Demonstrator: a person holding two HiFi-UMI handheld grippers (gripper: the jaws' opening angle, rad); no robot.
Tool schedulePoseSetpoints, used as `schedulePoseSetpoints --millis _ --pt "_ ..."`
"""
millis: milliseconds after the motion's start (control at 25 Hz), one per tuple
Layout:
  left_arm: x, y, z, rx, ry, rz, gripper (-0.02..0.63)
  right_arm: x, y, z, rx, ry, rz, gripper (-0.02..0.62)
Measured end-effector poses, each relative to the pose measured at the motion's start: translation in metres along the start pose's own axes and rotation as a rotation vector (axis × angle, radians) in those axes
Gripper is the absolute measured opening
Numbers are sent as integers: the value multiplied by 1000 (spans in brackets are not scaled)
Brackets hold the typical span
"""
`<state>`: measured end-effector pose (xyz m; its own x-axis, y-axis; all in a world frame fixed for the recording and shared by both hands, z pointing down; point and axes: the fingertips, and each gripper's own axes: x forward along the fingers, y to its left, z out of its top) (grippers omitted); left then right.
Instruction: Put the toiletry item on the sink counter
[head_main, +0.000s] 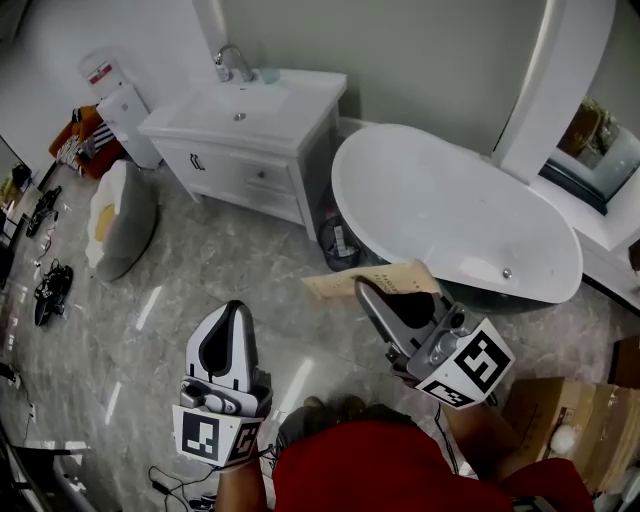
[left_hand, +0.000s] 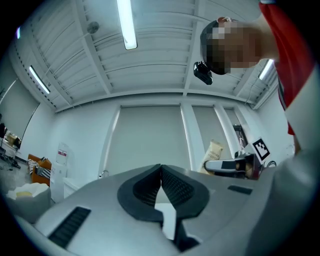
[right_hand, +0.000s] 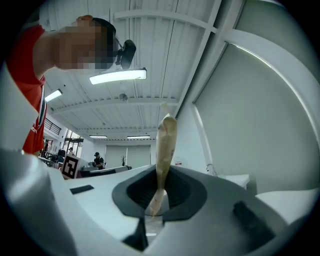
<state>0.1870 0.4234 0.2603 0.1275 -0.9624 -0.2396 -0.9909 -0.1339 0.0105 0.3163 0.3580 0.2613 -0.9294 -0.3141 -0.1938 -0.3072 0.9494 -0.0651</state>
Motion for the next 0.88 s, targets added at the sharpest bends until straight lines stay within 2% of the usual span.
schedulePoseSetpoints --millis 240,400,880 --pt "13 26 -5 12 10 25 17 23 -19 -9 6 10 5 43" --pt "33 57 -12 10 8 33 17 54 -34 -15 -2 13 4 43" --pt "125 206 -33 33 -20 -26 17 217 -94 -44 -19 37 -51 43"
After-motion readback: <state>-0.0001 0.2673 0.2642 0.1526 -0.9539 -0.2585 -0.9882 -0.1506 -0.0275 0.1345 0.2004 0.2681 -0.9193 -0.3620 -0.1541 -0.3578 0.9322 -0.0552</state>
